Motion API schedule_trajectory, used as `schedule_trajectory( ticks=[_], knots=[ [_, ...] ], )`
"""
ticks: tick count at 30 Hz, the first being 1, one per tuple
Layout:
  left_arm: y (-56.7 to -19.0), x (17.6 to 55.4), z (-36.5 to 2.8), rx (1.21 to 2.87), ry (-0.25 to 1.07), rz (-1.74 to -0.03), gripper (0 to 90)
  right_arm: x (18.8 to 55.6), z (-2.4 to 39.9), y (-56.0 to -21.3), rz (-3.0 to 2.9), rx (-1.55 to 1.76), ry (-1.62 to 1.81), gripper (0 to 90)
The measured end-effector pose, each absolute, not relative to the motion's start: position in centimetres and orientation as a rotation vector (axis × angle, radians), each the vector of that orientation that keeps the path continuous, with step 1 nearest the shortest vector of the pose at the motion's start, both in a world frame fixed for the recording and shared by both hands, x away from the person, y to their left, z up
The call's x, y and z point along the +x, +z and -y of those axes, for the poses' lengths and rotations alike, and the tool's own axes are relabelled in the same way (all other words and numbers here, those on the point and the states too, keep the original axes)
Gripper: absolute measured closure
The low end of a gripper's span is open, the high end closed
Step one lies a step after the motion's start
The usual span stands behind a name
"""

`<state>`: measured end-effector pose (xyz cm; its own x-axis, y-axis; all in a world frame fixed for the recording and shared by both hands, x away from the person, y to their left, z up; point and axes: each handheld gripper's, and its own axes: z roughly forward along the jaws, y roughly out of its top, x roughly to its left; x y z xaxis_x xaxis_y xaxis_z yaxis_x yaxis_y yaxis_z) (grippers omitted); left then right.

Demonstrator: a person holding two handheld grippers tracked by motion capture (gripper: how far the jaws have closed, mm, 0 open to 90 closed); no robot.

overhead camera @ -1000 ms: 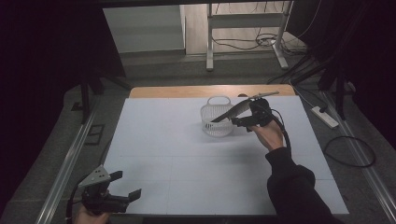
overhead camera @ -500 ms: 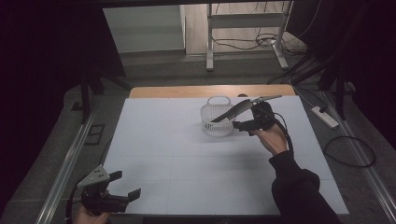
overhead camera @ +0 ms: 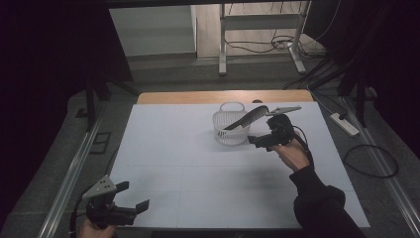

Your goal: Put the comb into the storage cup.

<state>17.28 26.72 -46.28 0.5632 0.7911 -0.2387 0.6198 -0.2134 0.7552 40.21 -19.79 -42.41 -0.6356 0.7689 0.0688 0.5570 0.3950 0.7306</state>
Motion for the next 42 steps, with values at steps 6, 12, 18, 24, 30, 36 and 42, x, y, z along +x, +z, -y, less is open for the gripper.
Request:
schedule_trajectory(
  ticks=[6, 12, 18, 24, 30, 36, 42],
  knots=[
    [-46.3, 17.3, -26.7, 1.925, 0.249, -1.142, 0.0, 39.2, 20.2, -42.1, -2.381, 1.136, 1.095, 0.0],
    [-46.3, 17.3, -26.8, 1.923, 0.248, -1.142, 0.0, 38.3, 20.6, -42.0, -2.393, 1.137, 1.112, 0.0],
    [-46.3, 17.3, -26.7, 1.923, 0.248, -1.143, 0.0, 37.3, 20.9, -41.7, -2.387, 1.109, 1.133, 0.0],
    [-46.3, 17.3, -26.7, 1.923, 0.249, -1.143, 0.0, 36.3, 20.9, -41.7, -2.397, 1.069, 1.122, 0.0],
    [-46.3, 17.3, -26.8, 1.922, 0.247, -1.141, 0.0, 35.5, 21.0, -41.8, -2.401, 1.038, 1.130, 0.0],
    [-46.3, 17.3, -26.7, 1.922, 0.247, -1.141, 0.0, 34.9, 21.2, -42.0, -2.407, 1.029, 1.144, 0.0],
    [-46.3, 17.3, -26.8, 1.922, 0.249, -1.142, 0.0, 34.1, 21.2, -42.3, -2.416, 0.999, 1.138, 0.0]
  ],
)
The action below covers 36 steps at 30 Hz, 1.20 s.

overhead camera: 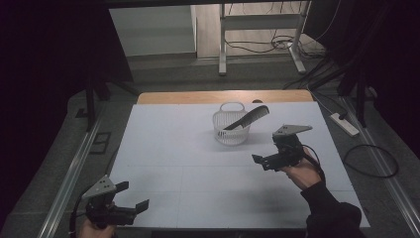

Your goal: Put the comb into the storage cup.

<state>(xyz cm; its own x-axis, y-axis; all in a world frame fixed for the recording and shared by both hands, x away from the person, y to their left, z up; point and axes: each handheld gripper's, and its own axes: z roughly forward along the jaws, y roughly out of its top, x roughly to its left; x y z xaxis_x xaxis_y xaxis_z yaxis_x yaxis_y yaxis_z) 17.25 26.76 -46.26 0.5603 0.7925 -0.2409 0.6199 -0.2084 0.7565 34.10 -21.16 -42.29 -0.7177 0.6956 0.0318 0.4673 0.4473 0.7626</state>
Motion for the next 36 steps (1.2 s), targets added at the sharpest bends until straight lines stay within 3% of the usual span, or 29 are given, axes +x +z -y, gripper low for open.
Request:
schedule_trajectory(
  ticks=[36],
  knots=[
    [-46.3, 17.2, -26.8, 1.914, 0.248, -1.147, 0.0, 29.5, 24.3, -43.1, -2.443, 1.012, 1.097, 0.0]
  ],
)
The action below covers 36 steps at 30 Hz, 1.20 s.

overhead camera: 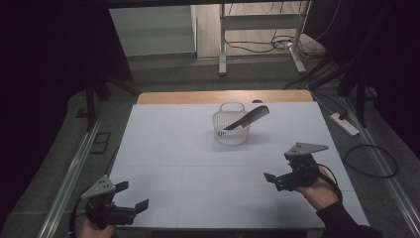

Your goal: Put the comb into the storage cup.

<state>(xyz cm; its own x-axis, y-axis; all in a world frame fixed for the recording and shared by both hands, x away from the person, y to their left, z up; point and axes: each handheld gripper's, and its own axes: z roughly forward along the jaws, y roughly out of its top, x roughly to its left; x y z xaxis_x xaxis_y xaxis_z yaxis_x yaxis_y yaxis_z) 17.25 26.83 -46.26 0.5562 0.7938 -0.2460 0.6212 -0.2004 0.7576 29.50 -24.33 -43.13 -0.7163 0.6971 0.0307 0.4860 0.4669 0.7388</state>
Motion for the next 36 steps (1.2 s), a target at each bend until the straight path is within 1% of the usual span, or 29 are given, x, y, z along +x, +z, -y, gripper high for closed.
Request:
schedule_trajectory(
  ticks=[36],
  knots=[
    [-46.2, 17.3, -26.9, 1.913, 0.261, -1.163, 0.0, 25.6, 29.6, -43.4, -2.369, 1.153, 1.048, 0.0]
  ],
)
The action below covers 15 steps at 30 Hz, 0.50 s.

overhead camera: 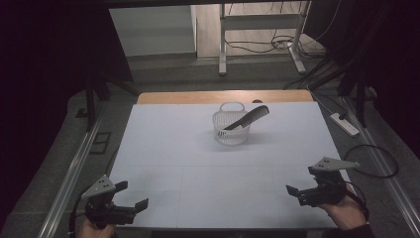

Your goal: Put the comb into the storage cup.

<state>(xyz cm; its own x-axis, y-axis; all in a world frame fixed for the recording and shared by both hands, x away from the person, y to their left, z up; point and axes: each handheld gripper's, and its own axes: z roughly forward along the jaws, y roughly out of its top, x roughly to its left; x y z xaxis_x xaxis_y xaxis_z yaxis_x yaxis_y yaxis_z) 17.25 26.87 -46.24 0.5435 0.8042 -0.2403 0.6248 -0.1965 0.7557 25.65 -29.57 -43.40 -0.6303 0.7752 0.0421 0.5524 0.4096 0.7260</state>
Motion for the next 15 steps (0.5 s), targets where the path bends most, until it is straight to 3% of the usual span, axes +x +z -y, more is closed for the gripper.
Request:
schedule_trajectory(
  ticks=[15],
  knots=[
    [-46.2, 17.1, -27.0, 1.911, 0.284, -1.169, 0.0, 23.6, 31.0, -43.4, -2.320, 1.197, 1.034, 0.0]
  ],
)
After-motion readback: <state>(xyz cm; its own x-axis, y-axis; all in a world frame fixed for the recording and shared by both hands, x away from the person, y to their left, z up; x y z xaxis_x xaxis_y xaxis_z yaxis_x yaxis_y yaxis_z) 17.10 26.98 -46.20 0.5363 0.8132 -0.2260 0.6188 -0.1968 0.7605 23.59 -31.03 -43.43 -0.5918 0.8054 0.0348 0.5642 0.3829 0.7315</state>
